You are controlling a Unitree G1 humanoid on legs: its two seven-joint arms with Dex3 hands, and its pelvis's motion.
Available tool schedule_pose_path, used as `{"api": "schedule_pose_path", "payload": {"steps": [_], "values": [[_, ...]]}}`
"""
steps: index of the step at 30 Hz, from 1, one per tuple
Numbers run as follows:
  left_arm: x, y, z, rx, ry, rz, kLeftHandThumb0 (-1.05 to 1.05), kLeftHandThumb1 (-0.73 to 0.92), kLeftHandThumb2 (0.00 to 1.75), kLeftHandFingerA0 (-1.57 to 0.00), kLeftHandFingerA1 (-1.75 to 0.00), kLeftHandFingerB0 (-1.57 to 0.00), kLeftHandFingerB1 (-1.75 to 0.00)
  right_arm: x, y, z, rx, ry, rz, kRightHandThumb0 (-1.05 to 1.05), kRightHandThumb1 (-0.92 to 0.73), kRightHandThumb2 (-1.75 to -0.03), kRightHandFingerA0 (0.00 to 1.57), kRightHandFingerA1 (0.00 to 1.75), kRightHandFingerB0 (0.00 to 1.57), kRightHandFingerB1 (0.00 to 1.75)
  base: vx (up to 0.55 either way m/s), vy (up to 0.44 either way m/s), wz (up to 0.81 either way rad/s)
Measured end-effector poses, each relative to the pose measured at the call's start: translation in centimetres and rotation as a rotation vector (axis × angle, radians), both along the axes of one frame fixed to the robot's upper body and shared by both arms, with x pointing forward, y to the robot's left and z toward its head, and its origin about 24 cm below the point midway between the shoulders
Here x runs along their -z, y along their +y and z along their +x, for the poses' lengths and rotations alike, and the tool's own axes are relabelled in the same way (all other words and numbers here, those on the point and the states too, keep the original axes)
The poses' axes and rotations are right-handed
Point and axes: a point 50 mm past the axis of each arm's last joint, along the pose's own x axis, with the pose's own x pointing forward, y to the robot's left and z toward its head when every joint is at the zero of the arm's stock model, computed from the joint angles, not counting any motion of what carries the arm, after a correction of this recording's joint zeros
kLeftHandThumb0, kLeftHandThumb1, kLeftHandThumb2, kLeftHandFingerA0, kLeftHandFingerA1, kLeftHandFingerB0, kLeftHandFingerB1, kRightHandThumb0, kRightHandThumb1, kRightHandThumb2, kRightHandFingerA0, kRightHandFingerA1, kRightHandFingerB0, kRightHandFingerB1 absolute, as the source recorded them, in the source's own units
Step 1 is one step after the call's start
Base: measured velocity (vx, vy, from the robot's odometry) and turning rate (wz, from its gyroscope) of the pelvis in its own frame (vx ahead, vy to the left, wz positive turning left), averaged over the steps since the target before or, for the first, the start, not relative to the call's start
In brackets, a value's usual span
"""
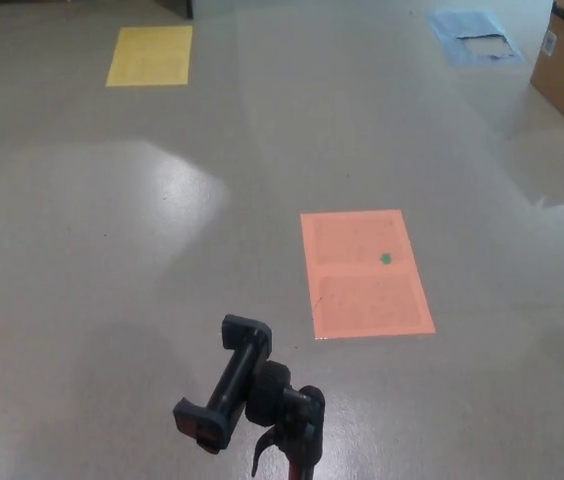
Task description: A phone stand is kept on the floor and the robot uses both its hands to grab it and uses its left hand to extend the phone stand by pulling it upwards
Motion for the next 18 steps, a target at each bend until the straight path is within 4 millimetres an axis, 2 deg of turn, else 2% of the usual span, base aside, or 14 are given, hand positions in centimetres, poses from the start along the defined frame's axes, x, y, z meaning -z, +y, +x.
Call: {"api": "schedule_pose_path", "payload": {"steps": [8,13,18], "values": [[-2.8,-0.2,0.1,0.016,-0.184,-0.019,-0.8,0.74,1.1,-0.31,-0.49,-0.36,-0.49,-2.3,1.4,0.1,-0.069,-0.155,0.016,-0.82,-0.84,-1.1,0.0,0.08,0.0,0.06,0.0,0.0,0.0],[-4.0,-0.3,-0.1,0.027,-0.267,-0.029,-0.8,0.74,1.1,-0.32,-0.49,-0.37,-0.49,-3.2,1.8,0.0,-0.103,-0.228,0.008,-0.83,-0.85,-1.11,0.0,0.07,0.0,0.06,0.0,0.0,0.0],[-5.0,-0.2,-0.2,0.037,-0.343,-0.037,-0.79,0.76,1.12,-0.32,-0.49,-0.35,-0.48,-4.0,2.1,0.0,-0.134,-0.289,0.005,-0.8,-0.79,-1.07,0.0,0.09,0.0,0.08,0.0,0.0,0.0]]}}
